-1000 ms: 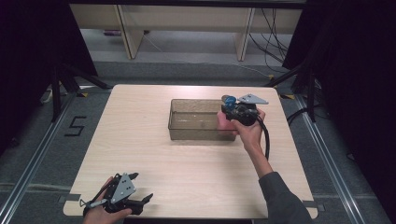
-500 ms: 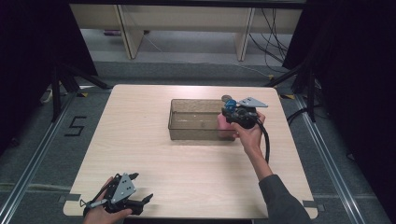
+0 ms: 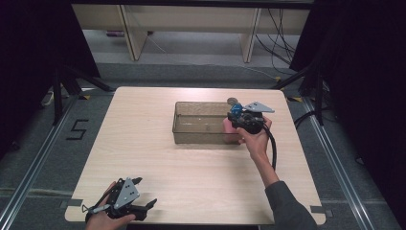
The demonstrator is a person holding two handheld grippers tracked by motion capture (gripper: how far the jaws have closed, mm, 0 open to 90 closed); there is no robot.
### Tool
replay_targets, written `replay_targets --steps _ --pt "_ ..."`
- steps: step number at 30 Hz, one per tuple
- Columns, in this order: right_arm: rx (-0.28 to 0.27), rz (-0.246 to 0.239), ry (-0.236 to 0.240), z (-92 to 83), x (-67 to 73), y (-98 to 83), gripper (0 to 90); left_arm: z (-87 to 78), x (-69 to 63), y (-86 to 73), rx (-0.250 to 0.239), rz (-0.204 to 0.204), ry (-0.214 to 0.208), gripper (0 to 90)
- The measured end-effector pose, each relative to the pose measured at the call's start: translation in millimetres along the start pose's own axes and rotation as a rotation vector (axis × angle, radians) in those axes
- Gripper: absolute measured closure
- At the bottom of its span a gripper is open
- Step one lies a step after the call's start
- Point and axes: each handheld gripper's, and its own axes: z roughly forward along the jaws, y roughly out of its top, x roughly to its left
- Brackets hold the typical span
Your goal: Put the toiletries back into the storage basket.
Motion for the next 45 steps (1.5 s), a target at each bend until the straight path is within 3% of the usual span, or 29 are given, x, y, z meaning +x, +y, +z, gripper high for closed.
replay_targets --steps 3,5,8,9,10,11,13,14,15,17,19,20,21,22,23,26,27,28,30,31,36,38,40,41,45 --pt "-0.01 -0.01 0.004 1.6 -0.4 -1.0 53.7 -1.5 1.7 0.5 0.014 0.023 0.007 14.9" --pt "-0.017 -0.017 -0.003 1.7 2.0 -1.7 53.6 -0.6 0.5 -0.1 0.004 0.006 0.006 14.8" --pt "-0.025 -0.043 -0.006 3.5 2.4 -1.9 53.3 -1.0 2.3 0.4 0.02 0.024 0.005 14.8" --pt "-0.023 -0.045 -0.001 3.4 1.8 -1.9 53.0 0.0 0.0 0.0 -0.001 0.003 0.004 14.9" --pt "-0.004 -0.038 0.0 1.5 1.5 -1.7 52.1 -1.5 1.5 0.2 0.021 0.026 -0.001 14.9" --pt "-0.021 -0.051 0.001 2.0 0.2 -1.6 48.3 -0.4 0.3 -0.1 0.006 0.006 0.001 14.9" --pt "-0.019 0.013 -0.003 -0.8 0.6 -0.8 39.2 -1.0 1.9 0.5 0.02 0.023 -0.002 14.9" --pt "-0.042 0.027 0.0 -1.0 -1.1 -0.5 36.0 0.1 0.0 0.1 0.005 0.002 -0.003 14.8" --pt "-0.04 0.031 0.008 -2.7 -3.4 0.4 33.5 -1.3 1.4 0.3 0.025 0.028 -0.006 14.8" --pt "-0.044 0.076 0.025 -5.6 -2.6 1.0 29.1 -1.2 1.3 0.2 0.025 0.024 -0.008 14.9" --pt "-0.033 0.066 0.025 -9.9 -2.8 2.3 27.2 0.0 -0.1 0.1 -0.001 0.002 -0.001 14.8" --pt "-0.044 0.083 0.028 -12.8 -1.1 2.1 26.7 -1.5 1.5 0.3 0.018 0.027 -0.001 14.9" --pt "-0.047 0.065 0.03 -14.8 -2.7 2.8 25.7 -1.3 1.4 0.0 0.017 0.025 -0.003 14.9" --pt "-0.044 0.084 0.027 -17.8 -1.1 3.1 24.6 -1.1 1.4 0.0 0.017 0.023 -0.002 14.9" --pt "-0.06 0.059 0.029 -19.2 -3.4 3.2 23.7 -0.1 0.6 0.0 0.008 0.008 -0.003 14.9" --pt "-0.046 0.073 0.047 -25.9 -1.8 2.9 23.2 -0.3 1.2 -0.3 0.026 0.025 0.004 14.8" --pt "-0.039 0.1 0.038 -29.7 0.6 2.3 22.5 -0.1 1.1 -0.4 0.025 0.025 0.004 14.9" --pt "-0.041 0.082 0.044 -31.8 -0.6 1.9 22.0 0.0 0.8 -0.4 0.019 0.023 0.009 14.9" --pt "-0.053 0.094 0.036 -37.6 1.2 0.8 21.8 0.0 -0.3 0.1 -0.004 -0.002 0.004 14.9" --pt "-0.06 0.08 0.043 -39.4 1.1 0.2 21.7 -1.5 1.9 0.6 0.014 0.021 0.0 14.9" --pt "-0.063 0.077 0.048 -46.8 5.3 -5.9 21.4 0.1 -0.3 0.2 -0.006 -0.002 0.005 14.9" --pt "-0.063 0.098 0.056 -50.2 9.2 -7.8 21.4 -1.2 1.6 0.6 0.01 0.022 0.005 14.9" --pt "-0.066 0.063 0.052 -52.3 8.4 -8.4 21.1 -1.2 2.5 0.5 0.012 0.021 0.005 14.8" --pt "-0.073 0.09 0.06 -52.3 10.6 -9.2 21.1 -1.5 3.4 0.7 0.015 0.025 -0.002 14.9" --pt "-0.071 0.088 0.067 -56.4 11.2 -11.2 20.7 -1.1 2.5 1.0 0.009 0.019 0.0 14.9"
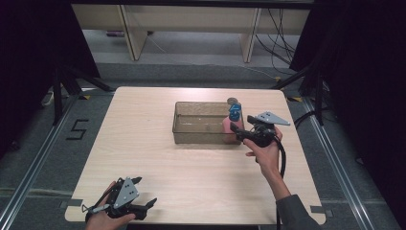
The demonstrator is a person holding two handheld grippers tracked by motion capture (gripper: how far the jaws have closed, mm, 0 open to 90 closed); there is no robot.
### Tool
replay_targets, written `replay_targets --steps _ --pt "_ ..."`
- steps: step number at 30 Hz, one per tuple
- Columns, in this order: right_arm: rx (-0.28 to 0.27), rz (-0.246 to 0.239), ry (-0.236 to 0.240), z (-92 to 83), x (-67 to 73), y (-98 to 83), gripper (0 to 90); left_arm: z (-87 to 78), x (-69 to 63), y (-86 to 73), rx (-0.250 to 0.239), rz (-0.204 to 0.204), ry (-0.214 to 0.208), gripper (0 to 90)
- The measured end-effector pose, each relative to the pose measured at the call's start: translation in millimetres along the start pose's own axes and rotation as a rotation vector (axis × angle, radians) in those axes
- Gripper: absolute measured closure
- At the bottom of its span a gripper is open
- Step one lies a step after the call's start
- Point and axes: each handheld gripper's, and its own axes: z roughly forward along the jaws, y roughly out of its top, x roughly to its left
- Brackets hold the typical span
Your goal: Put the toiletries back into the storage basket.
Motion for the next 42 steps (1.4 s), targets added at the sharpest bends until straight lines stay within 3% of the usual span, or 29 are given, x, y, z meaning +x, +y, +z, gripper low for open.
replay_targets --steps 5,7,10,12,14,15,18,25,26,28,29,32,33,35,41,42 --pt "0.003 0.01 0.002 -3.5 1.3 -4.2 20.7 0.6 -2.2 0.2 -0.025 -0.018 0.004 14.8" --pt "0.02 0.012 -0.004 -5.1 2.2 -5.7 20.7 -0.8 -0.5 0.7 -0.007 0.007 0.007 14.9" --pt "0.005 0.0 0.005 -5.6 0.8 -6.9 20.8 -0.4 -0.8 0.7 -0.009 0.006 0.004 14.9" --pt "0.015 0.038 0.005 -8.0 3.6 -7.6 20.8 -0.1 -0.4 0.7 -0.006 0.009 0.015 14.9" --pt "0.001 -0.002 -0.003 -8.4 1.3 -7.4 20.9 -0.6 -0.3 1.0 0.001 0.009 0.002 14.8" --pt "0.006 0.016 0.006 -9.7 2.7 -7.3 20.9 -0.6 -0.6 0.9 0.002 0.008 0.0 14.9" --pt "0.01 0.013 0.008 -11.5 4.7 -7.6 21.0 -0.1 -0.6 0.6 -0.007 0.007 0.013 14.8" --pt "0.001 -0.002 0.037 -11.6 10.9 -10.2 21.7 -0.3 0.0 0.9 0.003 0.006 -0.005 14.8" --pt "0.013 0.026 0.027 -12.9 14.2 -11.1 21.7 -0.1 -0.3 0.7 0.002 0.0 -0.006 14.9" --pt "-0.002 -0.006 0.041 -11.9 13.8 -12.2 21.7 0.7 -0.8 0.4 -0.008 -0.012 -0.004 14.8" --pt "-0.001 0.009 0.054 -11.9 15.1 -12.6 21.7 0.0 0.4 0.5 0.007 0.0 0.001 14.9" --pt "0.015 0.0 0.048 -15.0 16.8 -13.6 21.6 1.7 -1.0 0.8 -0.005 -0.005 0.007 14.9" --pt "0.008 0.026 0.053 -16.0 18.9 -14.7 21.6 0.7 -0.1 1.4 0.009 0.011 -0.008 14.9" --pt "-0.001 -0.007 0.049 -16.5 16.9 -15.8 21.1 1.2 -1.9 0.9 -0.008 -0.007 -0.002 14.9" --pt "0.001 0.023 0.054 -18.6 19.7 -18.6 21.2 -0.2 1.1 0.6 0.004 0.005 -0.001 14.8" --pt "-0.012 -0.013 0.05 -17.9 17.7 -18.7 21.2 -0.2 1.0 0.8 0.003 0.004 0.0 14.9"
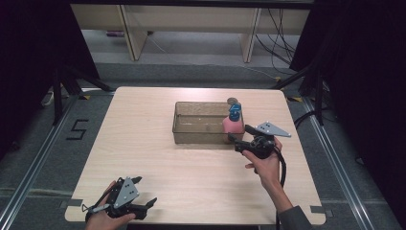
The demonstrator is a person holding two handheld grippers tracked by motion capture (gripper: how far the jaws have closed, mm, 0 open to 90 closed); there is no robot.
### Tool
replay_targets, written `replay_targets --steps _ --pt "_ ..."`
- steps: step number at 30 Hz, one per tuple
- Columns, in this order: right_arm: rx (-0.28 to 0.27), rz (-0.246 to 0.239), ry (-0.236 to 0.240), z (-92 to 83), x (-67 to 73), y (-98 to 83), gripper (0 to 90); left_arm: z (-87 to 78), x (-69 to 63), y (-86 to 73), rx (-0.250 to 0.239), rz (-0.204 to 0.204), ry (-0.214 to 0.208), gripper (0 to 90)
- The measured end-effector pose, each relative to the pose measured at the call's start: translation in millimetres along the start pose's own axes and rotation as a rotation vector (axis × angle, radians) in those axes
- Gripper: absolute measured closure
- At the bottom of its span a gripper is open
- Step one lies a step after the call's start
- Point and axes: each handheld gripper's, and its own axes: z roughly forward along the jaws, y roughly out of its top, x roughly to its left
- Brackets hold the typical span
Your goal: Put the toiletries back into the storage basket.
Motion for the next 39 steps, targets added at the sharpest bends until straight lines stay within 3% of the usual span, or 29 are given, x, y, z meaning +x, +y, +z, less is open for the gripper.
replay_targets --steps 4,5,6,8,10,12,14,16,18,19,20,21,22,24,25,26,30,31,33,35,36,38,39 --pt "0.016 0.016 0.005 -0.3 2.5 -1.4 21.2 -0.4 -0.9 -0.2 0.002 0.002 0.003 14.8" --pt "0.015 -0.009 -0.004 -1.0 1.9 -1.4 21.3 -0.4 -0.6 -0.3 0.001 0.005 0.003 14.9" --pt "0.017 0.023 0.009 -1.1 4.6 -1.6 21.2 0.4 -1.6 -0.7 -0.011 -0.01 -0.001 14.8" --pt "0.015 0.009 0.004 -2.1 5.7 -1.9 21.2 -0.6 -0.4 -0.7 0.002 0.007 0.005 14.8" --pt "0.019 0.032 0.01 -2.6 8.1 -1.9 21.2 -1.1 -0.6 -0.6 0.002 0.005 0.006 14.9" --pt "0.002 -0.002 0.013 -3.1 6.9 -1.9 21.1 -1.4 -0.7 -0.6 -0.002 0.008 0.012 14.8" --pt "0.014 0.007 0.017 -4.4 8.4 -2.3 20.7 -0.5 -2.4 -1.1 -0.02 -0.016 0.004 14.8" --pt "0.03 0.039 0.021 -5.3 11.7 -3.7 20.4 -0.8 -2.4 -0.9 -0.019 -0.013 0.009 14.8" --pt "0.014 0.004 0.026 -3.9 10.3 -5.6 19.8 -0.9 -2.3 -0.8 -0.023 -0.013 0.004 14.9" --pt "0.026 0.04 0.031 -4.7 13.3 -6.5 19.7 -0.8 -2.6 -0.8 -0.026 -0.018 0.003 14.9" --pt "0.03 0.027 0.032 -4.8 12.6 -6.7 19.3 -1.1 -2.2 -0.8 -0.022 -0.012 0.005 14.9" --pt "0.037 0.044 0.034 -5.8 15.0 -6.8 19.1 -1.7 -1.3 -0.7 -0.012 0.0 0.008 14.8" --pt "0.033 0.002 0.025 -6.3 13.2 -6.3 19.1 -1.5 -1.5 -0.7 -0.016 -0.003 0.008 14.8" --pt "0.024 0.019 0.045 -6.4 15.7 -7.3 19.1 -1.3 -2.0 -0.8 -0.019 -0.008 0.006 14.9" --pt "0.028 0.004 0.037 -7.4 15.9 -7.2 19.0 -0.8 -2.7 -0.8 -0.027 -0.016 0.005 14.9" --pt "0.032 0.029 0.044 -7.9 18.4 -8.0 19.0 -0.7 -2.9 -0.9 -0.028 -0.018 0.004 14.9" --pt "0.039 0.023 0.045 -10.5 19.2 -9.6 18.6 -1.4 -1.7 -0.7 -0.016 -0.004 0.007 14.9" --pt "0.038 -0.008 0.041 -11.0 17.8 -9.7 18.5 -1.5 -1.8 -0.7 -0.015 -0.003 0.007 14.8" --pt "0.046 0.04 0.046 -12.2 21.7 -11.4 18.3 -1.5 -1.8 -0.7 -0.014 -0.002 0.006 14.9" --pt "0.037 0.013 0.048 -11.9 19.9 -12.5 18.0 -1.5 -1.8 -0.7 -0.015 -0.003 0.007 14.8" --pt "0.05 0.03 0.044 -13.6 22.0 -13.0 17.9 -1.6 -1.7 -0.7 -0.015 -0.002 0.007 14.9" --pt "0.038 -0.004 0.042 -13.6 20.0 -13.9 17.7 -1.6 -1.8 -0.8 -0.015 -0.002 0.006 14.9" --pt "0.05 0.036 0.045 -14.7 23.1 -14.9 17.7 -1.3 -2.3 -0.8 -0.02 -0.009 0.005 14.9"
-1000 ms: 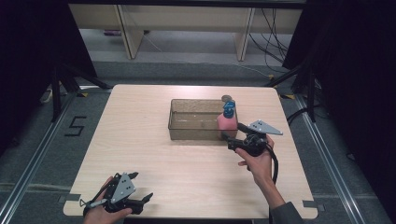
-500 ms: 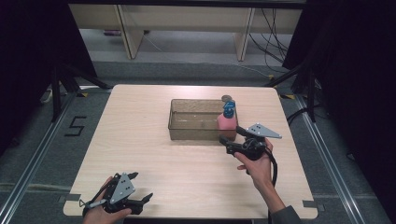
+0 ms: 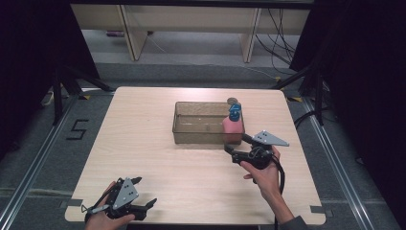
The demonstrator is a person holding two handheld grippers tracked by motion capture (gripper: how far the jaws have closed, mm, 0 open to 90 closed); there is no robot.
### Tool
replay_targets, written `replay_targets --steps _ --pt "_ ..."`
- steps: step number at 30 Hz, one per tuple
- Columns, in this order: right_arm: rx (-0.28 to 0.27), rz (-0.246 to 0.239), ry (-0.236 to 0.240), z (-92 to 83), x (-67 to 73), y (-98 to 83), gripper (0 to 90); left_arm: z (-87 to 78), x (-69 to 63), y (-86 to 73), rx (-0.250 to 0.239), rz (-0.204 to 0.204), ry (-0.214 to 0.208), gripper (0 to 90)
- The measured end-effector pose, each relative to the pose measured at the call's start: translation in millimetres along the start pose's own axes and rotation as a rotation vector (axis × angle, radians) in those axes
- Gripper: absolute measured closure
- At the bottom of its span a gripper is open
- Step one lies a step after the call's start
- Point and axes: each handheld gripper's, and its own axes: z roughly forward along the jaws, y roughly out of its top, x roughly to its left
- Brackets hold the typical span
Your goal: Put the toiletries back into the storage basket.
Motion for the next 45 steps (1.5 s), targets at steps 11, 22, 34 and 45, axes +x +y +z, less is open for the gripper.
replay_targets --steps 11,22,34,45 --pt "0.007 -0.014 0.012 -4.3 2.2 -5.5 17.6 0.2 -0.6 -0.1 -0.006 -0.008 -0.003 14.8" --pt "-0.003 -0.023 0.028 -9.9 3.1 -11.1 17.5 0.3 -1.0 -0.1 -0.006 -0.009 0.002 14.9" --pt "0.011 -0.009 0.043 -17.2 5.4 -19.4 17.1 0.1 -0.5 0.0 -0.004 -0.004 -0.002 14.8" --pt "0.009 -0.016 0.053 -21.5 9.0 -25.3 16.5 0.3 -0.6 -0.1 -0.007 -0.008 -0.001 14.8"
